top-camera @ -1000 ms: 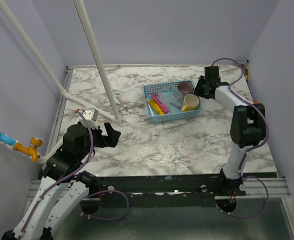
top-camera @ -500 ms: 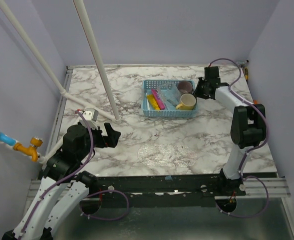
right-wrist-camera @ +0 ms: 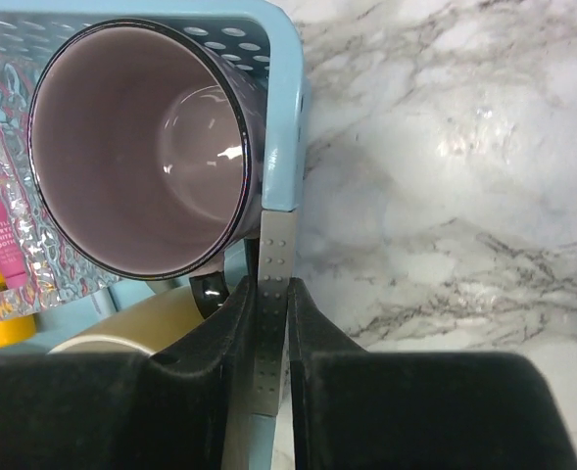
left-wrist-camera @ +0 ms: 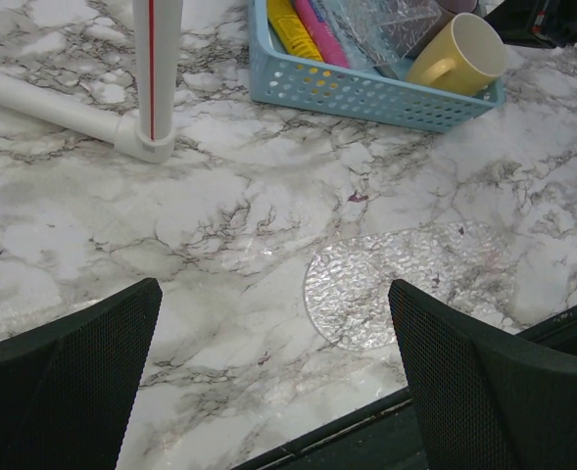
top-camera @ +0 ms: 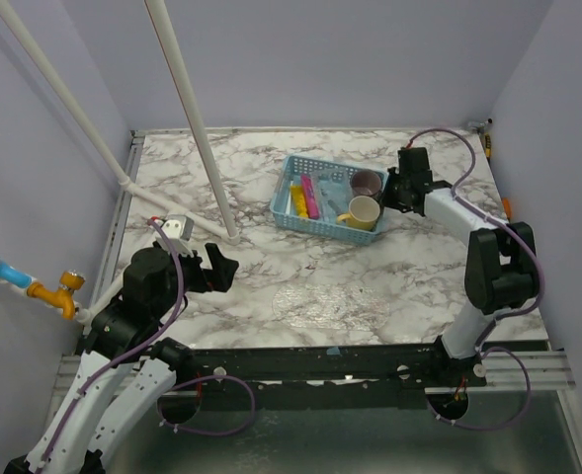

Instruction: Prepare toiletry sets of a toothbrush and toothpaste on the tray

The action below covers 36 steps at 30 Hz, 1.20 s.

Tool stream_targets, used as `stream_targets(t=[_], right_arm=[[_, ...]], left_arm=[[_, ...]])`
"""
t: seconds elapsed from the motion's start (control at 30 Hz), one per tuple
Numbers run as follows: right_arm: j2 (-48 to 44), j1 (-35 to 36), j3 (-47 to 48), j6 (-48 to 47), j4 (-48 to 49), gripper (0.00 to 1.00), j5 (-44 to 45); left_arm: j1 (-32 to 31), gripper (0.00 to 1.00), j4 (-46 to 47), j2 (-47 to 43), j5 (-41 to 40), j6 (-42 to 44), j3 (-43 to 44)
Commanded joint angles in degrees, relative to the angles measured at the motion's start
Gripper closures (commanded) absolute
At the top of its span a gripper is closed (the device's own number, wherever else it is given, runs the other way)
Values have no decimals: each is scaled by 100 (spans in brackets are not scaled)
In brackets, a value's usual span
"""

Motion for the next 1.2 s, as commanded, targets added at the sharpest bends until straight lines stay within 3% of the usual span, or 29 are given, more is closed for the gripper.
stream_targets(t=[0.0,0.5,1.17], right_arm=[[-358,284,-489,-34,-564,100,117],[-996,675,-1018,-236,-1063,100,1326],[48,675,518,-721,-1273,98,1367]], left_arm=[[42,1,-2,-54,7,75,31],[40,1,7,-53,166,75,17],[40,1,-2,-24,148,71,22]])
